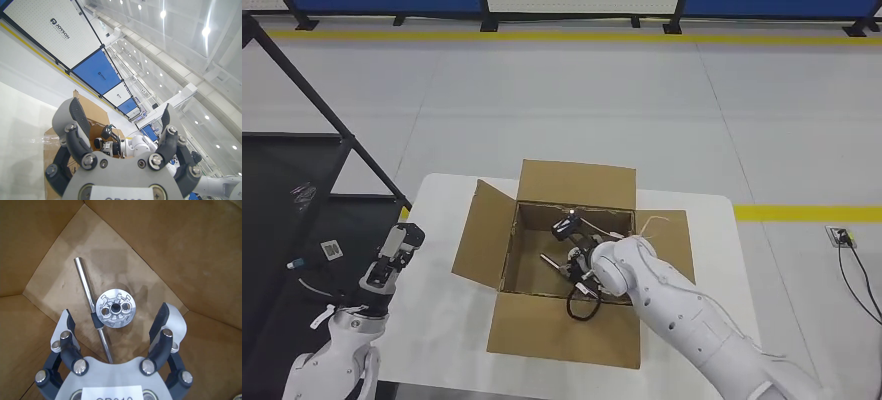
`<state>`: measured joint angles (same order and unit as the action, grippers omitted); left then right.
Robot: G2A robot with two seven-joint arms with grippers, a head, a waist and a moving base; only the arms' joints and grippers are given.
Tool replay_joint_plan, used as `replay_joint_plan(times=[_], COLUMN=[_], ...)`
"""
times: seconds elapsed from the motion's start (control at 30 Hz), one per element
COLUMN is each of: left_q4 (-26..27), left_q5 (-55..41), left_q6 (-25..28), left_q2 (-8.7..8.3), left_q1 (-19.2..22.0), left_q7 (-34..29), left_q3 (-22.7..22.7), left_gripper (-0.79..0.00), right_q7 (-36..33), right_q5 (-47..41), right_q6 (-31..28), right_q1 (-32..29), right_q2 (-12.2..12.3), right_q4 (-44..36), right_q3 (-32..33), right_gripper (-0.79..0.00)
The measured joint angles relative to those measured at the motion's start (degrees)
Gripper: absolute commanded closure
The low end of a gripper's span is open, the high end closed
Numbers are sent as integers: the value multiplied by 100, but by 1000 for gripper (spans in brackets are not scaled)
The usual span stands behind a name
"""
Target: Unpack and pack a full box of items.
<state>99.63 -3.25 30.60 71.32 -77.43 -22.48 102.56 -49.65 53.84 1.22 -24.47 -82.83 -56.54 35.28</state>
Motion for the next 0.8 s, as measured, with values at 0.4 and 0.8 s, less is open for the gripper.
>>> replay_joint_plan(times=[0.4, 0.8], left_q4=[0, 0], left_q5=[0, 0], left_q6=[0, 0], left_q2=[0, 0], left_q1=[0, 0], left_q7=[0, 0], left_q3=[0, 0], left_gripper=[-785, -785], right_q7=[19, 298], right_q5=[-191, 75], right_q6=[-131, -311], right_q1=[303, 226], right_q2=[-359, -320], right_q4=[829, 459], right_q3=[-139, 157], right_gripper=[-311, 0])
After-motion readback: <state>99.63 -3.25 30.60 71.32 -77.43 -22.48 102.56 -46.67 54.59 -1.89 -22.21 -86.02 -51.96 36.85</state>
